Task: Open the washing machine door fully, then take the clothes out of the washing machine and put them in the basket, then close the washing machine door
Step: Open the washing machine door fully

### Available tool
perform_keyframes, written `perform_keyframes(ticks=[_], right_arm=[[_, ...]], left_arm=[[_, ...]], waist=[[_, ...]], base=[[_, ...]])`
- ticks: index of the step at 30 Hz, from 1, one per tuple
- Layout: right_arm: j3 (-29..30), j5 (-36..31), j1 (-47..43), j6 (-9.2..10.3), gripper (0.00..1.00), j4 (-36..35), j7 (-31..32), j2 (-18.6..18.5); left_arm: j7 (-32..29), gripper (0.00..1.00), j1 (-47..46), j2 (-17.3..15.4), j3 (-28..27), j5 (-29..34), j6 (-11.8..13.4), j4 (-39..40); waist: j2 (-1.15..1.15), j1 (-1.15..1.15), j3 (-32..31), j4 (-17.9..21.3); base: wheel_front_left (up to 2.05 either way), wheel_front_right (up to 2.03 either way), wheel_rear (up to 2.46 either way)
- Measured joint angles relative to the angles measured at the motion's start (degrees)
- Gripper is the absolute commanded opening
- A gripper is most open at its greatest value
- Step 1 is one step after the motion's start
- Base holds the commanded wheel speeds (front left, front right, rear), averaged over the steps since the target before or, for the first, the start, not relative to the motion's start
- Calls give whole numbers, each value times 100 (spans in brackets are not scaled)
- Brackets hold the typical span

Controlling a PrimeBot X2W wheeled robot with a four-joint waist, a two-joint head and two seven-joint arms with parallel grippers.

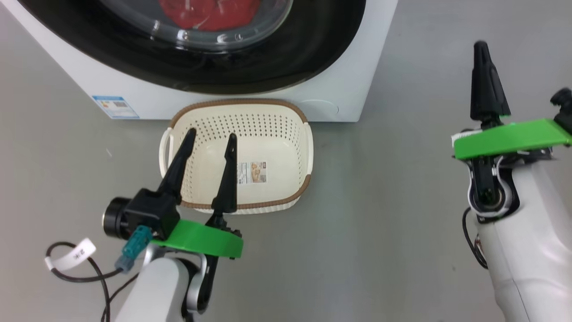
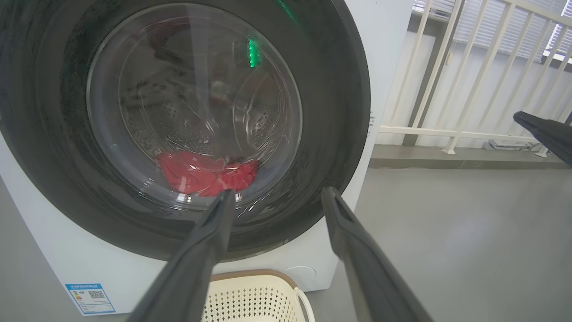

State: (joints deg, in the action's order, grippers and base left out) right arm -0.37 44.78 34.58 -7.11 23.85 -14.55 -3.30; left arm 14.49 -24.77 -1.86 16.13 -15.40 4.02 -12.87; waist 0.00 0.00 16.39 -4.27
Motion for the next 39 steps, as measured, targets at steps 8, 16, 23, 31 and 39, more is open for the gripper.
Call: perform_keyframes(ticks=[8, 16, 23, 31, 39], right_arm=[[-55, 1051, 750, 0, 0, 231, 594, -9], [53, 1901, 1405, 0, 0, 307, 1467, -16], [370, 2557, 1978, 0, 0, 598, 2118, -34], [447, 2762, 2505, 0, 0, 924, 2776, -52], [495, 2781, 2963, 0, 0, 1104, 3267, -212]], left_arm=[[1, 100, -135, 1, 21, -7, -7, 199], [7, 100, -171, 2, 21, 20, -51, 256], [7, 100, -280, 4, 24, 20, -53, 307], [7, 100, -386, 5, 56, 10, -59, 386], [8, 100, -386, 5, 65, 10, -62, 435]], waist=[[0, 0, 358, -73], [0, 0, 667, -132], [0, 0, 930, -208], [0, 0, 1169, -331], [0, 0, 1339, -465]], base=[[0, 0, 0], [0, 0, 0], [0, 0, 0], [0, 0, 0], [0, 0, 0]])
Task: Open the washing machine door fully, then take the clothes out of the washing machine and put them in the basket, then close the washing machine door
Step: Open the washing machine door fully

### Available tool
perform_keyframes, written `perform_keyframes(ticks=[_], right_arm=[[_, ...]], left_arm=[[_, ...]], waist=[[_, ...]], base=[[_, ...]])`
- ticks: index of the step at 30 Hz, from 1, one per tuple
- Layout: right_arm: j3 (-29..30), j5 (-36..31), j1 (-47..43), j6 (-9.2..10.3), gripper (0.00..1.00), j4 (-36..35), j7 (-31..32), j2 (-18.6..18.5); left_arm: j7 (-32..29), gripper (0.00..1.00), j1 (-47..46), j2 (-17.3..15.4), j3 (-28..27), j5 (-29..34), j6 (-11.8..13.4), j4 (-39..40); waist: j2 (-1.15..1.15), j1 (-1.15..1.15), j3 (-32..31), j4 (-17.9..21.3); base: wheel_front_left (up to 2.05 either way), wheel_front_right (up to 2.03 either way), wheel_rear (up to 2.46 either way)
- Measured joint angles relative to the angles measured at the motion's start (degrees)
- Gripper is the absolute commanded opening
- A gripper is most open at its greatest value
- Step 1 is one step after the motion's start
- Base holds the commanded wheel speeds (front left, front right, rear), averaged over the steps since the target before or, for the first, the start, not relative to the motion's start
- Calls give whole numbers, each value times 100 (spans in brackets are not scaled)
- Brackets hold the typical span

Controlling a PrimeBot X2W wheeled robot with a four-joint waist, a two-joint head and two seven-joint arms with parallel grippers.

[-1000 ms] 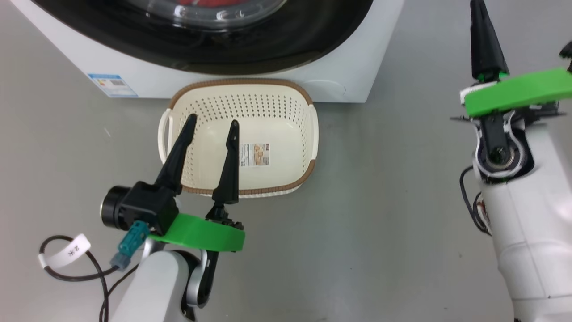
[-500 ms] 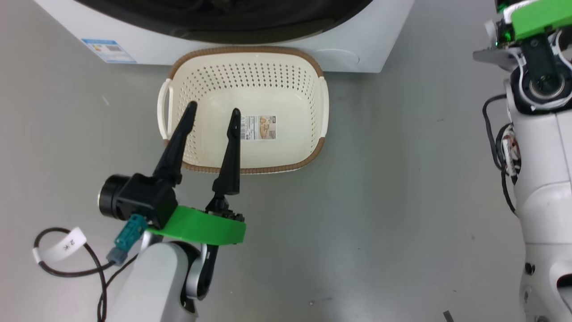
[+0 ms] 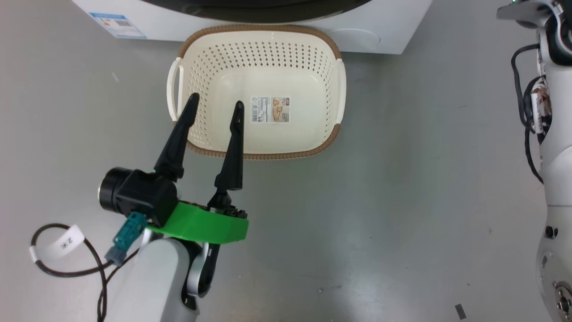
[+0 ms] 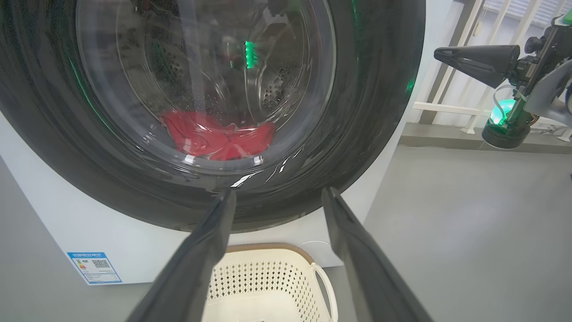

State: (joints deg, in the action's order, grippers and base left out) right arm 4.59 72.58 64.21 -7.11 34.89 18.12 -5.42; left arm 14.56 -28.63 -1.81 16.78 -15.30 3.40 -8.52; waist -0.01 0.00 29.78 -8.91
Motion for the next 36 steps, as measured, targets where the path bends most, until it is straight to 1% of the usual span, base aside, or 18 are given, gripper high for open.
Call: perform_keyframes(ticks=[2, 7, 19, 28, 36], right_arm=[[7, -3, 118, 0, 0, 33, 93, -9], [27, -3, 391, 0, 0, 154, 343, -7], [104, -122, 877, 0, 0, 368, 627, -32], [166, -321, 1163, 0, 0, 549, 838, -69], [147, -461, 1245, 0, 0, 584, 1022, -90]], left_arm=[[-1, 100, 0, 0, 5, 0, -42, 9], [0, 100, -9, 1, 8, 0, -42, 36], [0, 100, -115, 3, 56, -19, -42, 70], [0, 100, -123, 5, 112, -49, -42, 81], [0, 100, -209, 13, 146, -94, -38, 105]], waist=[[0, 0, 50, -27], [0, 0, 177, -81], [0, 0, 421, -218], [0, 0, 547, -346], [0, 0, 606, -435]], base=[[0, 0, 0], [0, 0, 0], [0, 0, 0], [0, 0, 0], [0, 0, 0]])
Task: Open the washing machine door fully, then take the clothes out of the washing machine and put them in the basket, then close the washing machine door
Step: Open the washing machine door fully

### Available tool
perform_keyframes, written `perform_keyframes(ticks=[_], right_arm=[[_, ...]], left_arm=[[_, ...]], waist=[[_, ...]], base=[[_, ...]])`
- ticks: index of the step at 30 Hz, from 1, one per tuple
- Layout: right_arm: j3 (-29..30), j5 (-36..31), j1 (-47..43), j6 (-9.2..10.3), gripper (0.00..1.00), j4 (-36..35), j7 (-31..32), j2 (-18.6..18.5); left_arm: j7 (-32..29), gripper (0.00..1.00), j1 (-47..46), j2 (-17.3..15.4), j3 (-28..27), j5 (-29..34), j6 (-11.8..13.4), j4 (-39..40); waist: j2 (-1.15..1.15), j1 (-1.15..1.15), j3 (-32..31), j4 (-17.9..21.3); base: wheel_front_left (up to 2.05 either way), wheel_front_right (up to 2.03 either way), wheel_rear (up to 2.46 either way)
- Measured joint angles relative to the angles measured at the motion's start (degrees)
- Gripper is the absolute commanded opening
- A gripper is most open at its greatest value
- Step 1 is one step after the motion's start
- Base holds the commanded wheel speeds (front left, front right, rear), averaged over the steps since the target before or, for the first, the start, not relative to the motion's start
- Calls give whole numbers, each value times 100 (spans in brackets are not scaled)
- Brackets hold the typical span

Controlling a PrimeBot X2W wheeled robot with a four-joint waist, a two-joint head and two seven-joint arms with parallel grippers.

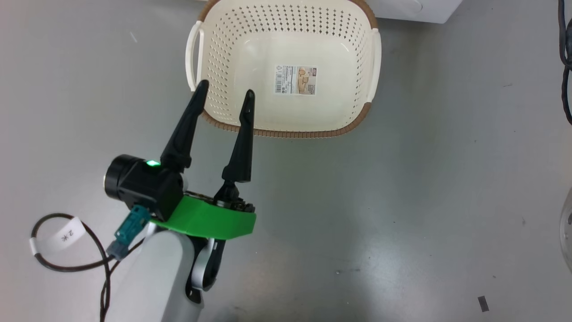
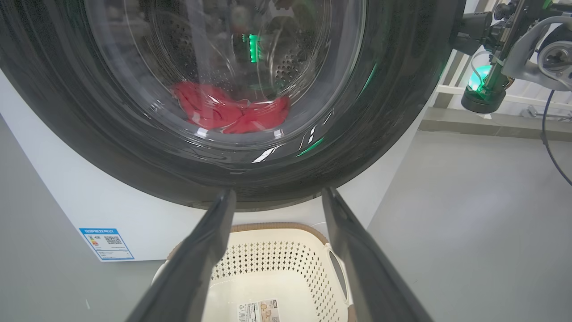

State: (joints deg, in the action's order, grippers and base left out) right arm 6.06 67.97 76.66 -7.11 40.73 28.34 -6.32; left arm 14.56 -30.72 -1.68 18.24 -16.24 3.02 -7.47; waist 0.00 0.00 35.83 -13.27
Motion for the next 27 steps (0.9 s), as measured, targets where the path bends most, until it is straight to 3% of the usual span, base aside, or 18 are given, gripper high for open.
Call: perform_keyframes(ticks=[27], right_arm=[[-12, 103, -385, 5, 0, -426, 706, 118]], left_arm=[[0, 100, 0, 12, -113, 4, 0, -26]], waist=[[0, 0, -219, 196]], base=[[0, 0, 0]])
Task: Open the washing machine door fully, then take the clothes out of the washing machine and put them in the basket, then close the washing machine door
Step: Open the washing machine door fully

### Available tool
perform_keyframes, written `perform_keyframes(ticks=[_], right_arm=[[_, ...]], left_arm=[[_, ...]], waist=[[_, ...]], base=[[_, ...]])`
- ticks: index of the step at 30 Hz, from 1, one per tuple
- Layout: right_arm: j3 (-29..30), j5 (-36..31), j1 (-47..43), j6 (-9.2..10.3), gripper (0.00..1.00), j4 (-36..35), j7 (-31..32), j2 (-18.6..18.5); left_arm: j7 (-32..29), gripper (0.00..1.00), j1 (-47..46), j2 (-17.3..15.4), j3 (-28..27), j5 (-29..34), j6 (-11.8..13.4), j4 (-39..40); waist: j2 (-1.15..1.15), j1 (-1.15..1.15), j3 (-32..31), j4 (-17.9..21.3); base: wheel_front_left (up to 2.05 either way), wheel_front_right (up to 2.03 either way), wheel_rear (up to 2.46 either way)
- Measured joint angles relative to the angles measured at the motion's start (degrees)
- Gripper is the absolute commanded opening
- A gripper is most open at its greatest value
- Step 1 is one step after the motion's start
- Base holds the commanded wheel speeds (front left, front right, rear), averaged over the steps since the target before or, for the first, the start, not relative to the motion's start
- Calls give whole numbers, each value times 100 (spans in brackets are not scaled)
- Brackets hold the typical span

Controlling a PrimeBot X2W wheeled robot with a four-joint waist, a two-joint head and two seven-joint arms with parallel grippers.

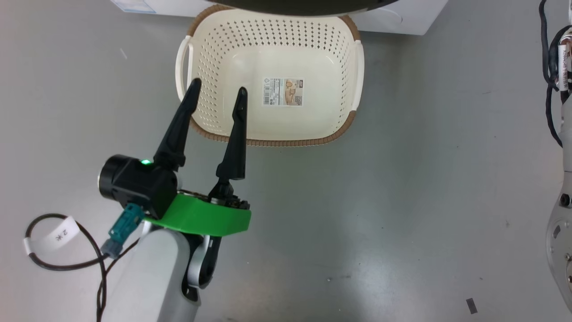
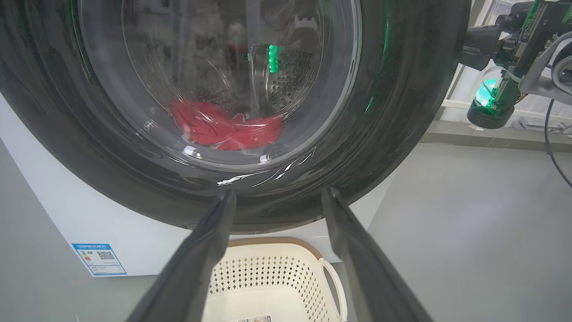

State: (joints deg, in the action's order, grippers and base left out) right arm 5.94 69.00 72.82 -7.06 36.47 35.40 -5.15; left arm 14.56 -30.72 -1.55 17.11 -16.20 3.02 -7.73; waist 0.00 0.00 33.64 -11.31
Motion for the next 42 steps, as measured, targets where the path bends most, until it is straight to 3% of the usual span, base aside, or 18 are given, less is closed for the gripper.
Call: perform_keyframes(ticks=[16, 42], right_arm=[[-288, 289, -587, 1, 0, -158, 230, -34], [-638, 605, -1347, 0, 0, -517, 1484, 70]], left_arm=[[0, 100, 13, 1, -40, 7, -1, -46], [0, 100, 285, 0, -153, 16, -54, -175]], waist=[[0, 0, -336, 30], [0, 0, -1014, 40]], base=[[0, 0, 0], [0, 0, 0]])
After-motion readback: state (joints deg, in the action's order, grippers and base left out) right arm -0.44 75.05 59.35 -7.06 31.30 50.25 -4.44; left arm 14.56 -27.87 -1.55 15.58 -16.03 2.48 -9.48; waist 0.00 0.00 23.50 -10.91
